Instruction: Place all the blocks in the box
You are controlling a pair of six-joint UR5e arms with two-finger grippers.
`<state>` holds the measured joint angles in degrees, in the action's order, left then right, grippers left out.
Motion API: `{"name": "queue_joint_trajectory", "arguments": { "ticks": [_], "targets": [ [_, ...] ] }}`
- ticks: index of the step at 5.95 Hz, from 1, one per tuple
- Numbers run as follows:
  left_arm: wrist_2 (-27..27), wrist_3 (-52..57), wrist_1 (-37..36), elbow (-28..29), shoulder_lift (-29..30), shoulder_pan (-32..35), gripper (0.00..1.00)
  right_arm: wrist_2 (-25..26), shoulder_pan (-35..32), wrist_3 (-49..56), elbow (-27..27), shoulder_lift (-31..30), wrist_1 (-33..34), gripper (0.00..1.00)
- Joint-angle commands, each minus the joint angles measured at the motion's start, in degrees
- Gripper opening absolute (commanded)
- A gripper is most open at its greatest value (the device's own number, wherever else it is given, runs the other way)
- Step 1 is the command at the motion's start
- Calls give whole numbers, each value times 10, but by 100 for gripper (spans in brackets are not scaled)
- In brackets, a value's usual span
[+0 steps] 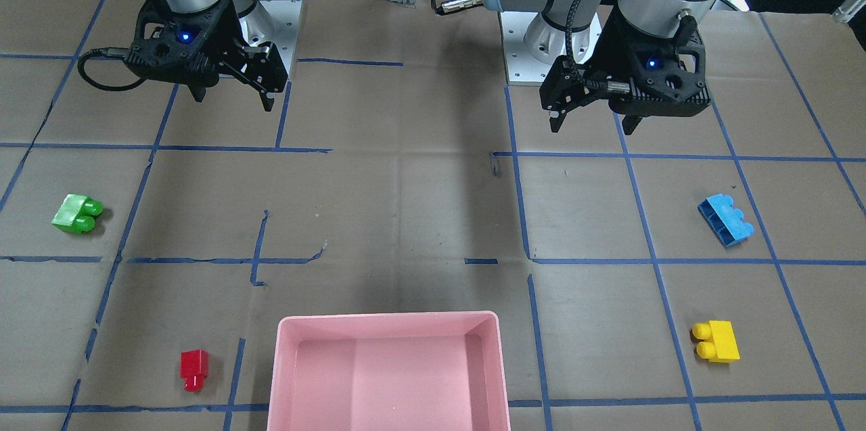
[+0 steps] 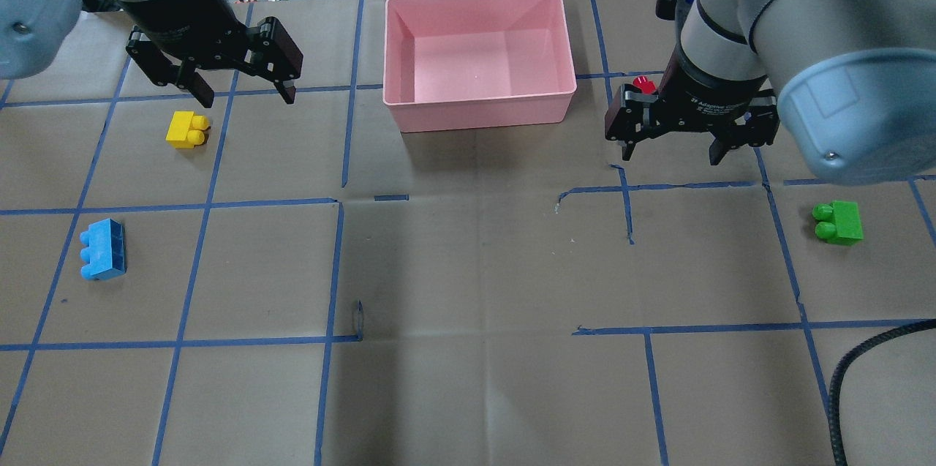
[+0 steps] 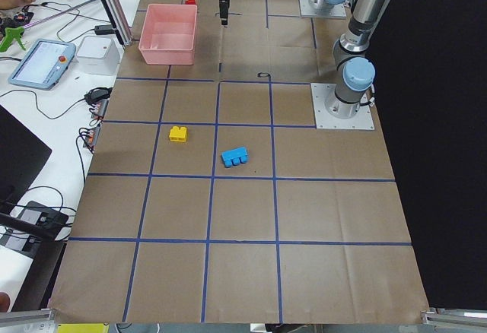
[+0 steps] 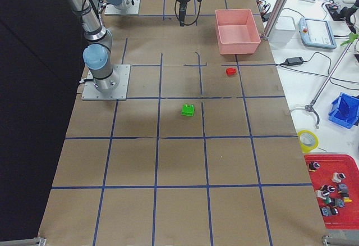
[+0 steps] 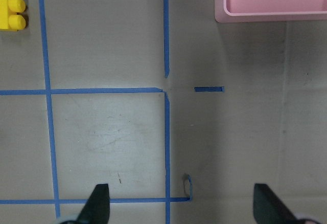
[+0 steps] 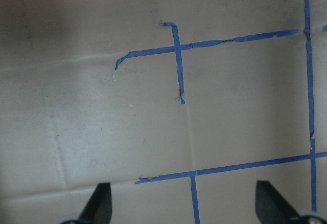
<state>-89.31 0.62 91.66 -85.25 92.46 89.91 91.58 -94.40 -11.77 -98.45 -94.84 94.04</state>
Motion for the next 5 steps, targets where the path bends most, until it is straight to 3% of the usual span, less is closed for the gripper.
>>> {"name": "queue_joint_trajectory", "arguments": {
  "ticks": [1,5],
  "targets": [
    [-1,0,0,0,-1,0,99,-1,0,-1,-1,1,0,100],
    [-3,1,-1,-3,1,-1,99,0,0,0,0,6,0,100]
  ]
}}
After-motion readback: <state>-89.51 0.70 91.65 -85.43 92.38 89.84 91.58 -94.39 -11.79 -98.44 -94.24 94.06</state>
